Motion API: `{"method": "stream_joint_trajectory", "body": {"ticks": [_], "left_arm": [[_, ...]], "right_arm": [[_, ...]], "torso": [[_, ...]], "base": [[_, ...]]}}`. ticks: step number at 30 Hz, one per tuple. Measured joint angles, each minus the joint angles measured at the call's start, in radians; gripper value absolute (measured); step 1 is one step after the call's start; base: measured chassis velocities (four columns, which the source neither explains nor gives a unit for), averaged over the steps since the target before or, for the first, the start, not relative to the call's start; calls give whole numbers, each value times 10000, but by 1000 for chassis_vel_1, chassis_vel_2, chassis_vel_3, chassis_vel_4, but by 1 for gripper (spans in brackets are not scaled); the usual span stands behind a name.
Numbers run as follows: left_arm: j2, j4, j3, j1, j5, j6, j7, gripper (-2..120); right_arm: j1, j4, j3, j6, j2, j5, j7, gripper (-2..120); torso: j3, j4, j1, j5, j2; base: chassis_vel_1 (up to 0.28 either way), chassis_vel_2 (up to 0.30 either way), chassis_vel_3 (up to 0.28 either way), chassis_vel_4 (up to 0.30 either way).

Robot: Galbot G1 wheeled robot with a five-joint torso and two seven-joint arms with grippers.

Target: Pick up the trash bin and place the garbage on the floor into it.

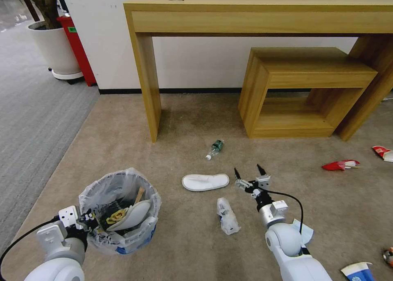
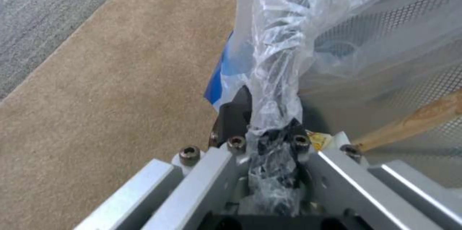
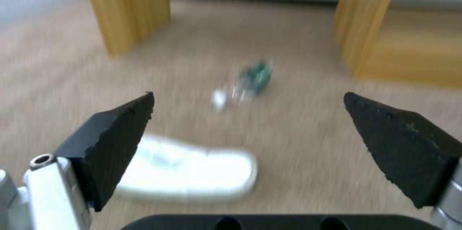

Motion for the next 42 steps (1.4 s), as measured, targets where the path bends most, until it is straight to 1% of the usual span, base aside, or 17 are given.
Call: {"method": "stream_joint_trajectory", "body": {"ticks": [3, 4, 7, 8, 9, 10, 12, 14, 18, 26, 28, 30, 31, 37, 38, 41, 42], "left_arm": [[-35, -3, -25, 28, 12, 0, 2, 1], [-35, -3, -25, 28, 12, 0, 2, 1], [-14, 56, -128, 27, -9, 0, 1, 1], [-14, 56, -128, 27, -9, 0, 1, 1], [5, 101, -158, 9, -21, 0, 1, 1], [10, 131, -165, -8, -23, 0, 1, 1], [10, 156, -166, -26, -26, -1, 0, 1], [-12, 258, -138, -92, -30, -6, 3, 1], [-27, 385, -97, -144, -24, -18, 9, 1], [10, 454, -90, -183, -23, -47, 34, 1], [23, 466, -81, -181, -22, -51, 46, 1], [35, 467, -70, -143, -18, -69, 74, 1], [35, 467, -70, -143, -18, -69, 74, 1], [106, 437, -98, -69, -16, -96, 97, 1], [106, 437, -98, -69, -16, -96, 97, 1], [112, 407, -93, -34, -12, -111, 100, 1], [112, 407, -93, -34, -12, -111, 100, 1]], "right_arm": [[456, -435, -470, -1466, 83, 481, 393, 100], [456, -435, -470, -1466, 83, 481, 393, 100], [883, -865, -1015, -3054, 295, 1378, 1043, 100], [883, -865, -1015, -3054, 295, 1378, 1043, 100], [1010, -995, -1212, -3818, 384, 1441, 1209, 100], [1074, -1086, -1328, -4244, 426, 1297, 1304, 100], [1106, -1135, -1394, -4453, 442, 1207, 1362, 100], [1209, -1382, -1616, -5160, 484, 898, 1683, 100], [1285, -1692, -1709, -5502, 502, 644, 1884, 100], [1342, -2093, -1691, -5348, 558, 422, 1761, 99], [1360, -2219, -1696, -5245, 599, 332, 1603, 92], [1364, -2298, -1708, -5155, 645, 221, 1458, 80], [1364, -2298, -1708, -5155, 645, 221, 1458, 80], [1332, -2380, -1731, -5005, 689, 48, 1372, 56], [1332, -2380, -1731, -5005, 689, 48, 1372, 56], [1291, -2402, -1724, -4886, 689, 2, 1355, 41], [1291, -2402, -1724, -4886, 689, 2, 1355, 41]], "torso": [[1, 0, 0, -1, 0], [1, 0, 0, -1, 0], [1, 2, 0, 1, 0], [1, 2, 0, 1, 0], [1, 2, 0, 1, 0], [1, 3, 0, -1, 0], [1, 2, 0, 0, -1], [1, 1, 0, 0, 0], [1, 1, 0, -1, 0], [1, 1, 0, 0, 0], [1, 0, 0, -1, 0], [1, 1, 0, 0, 0], [1, 1, 0, 0, 0], [1, 1, 0, 0, 0], [1, 1, 0, 0, 0], [0, 1, 0, 0, 0], [0, 1, 0, 0, 0]], "base": [[0, 0, 0, 0], [0, 0, 0, 0], [0, 0, 0, 0], [0, 0, 0, 0], [0, 0, 0, 0], [0, 0, 0, 0], [0, 0, 0, 0], [0, 0, 0, 0], [0, 0, 0, 0], [0, 0, 0, 0], [0, 0, 0, 0], [0, 0, 0, 0], [0, 0, 0, 0], [0, 0, 0, 0], [0, 0, 0, 0], [0, 0, 0, 0], [0, 0, 0, 0]]}}
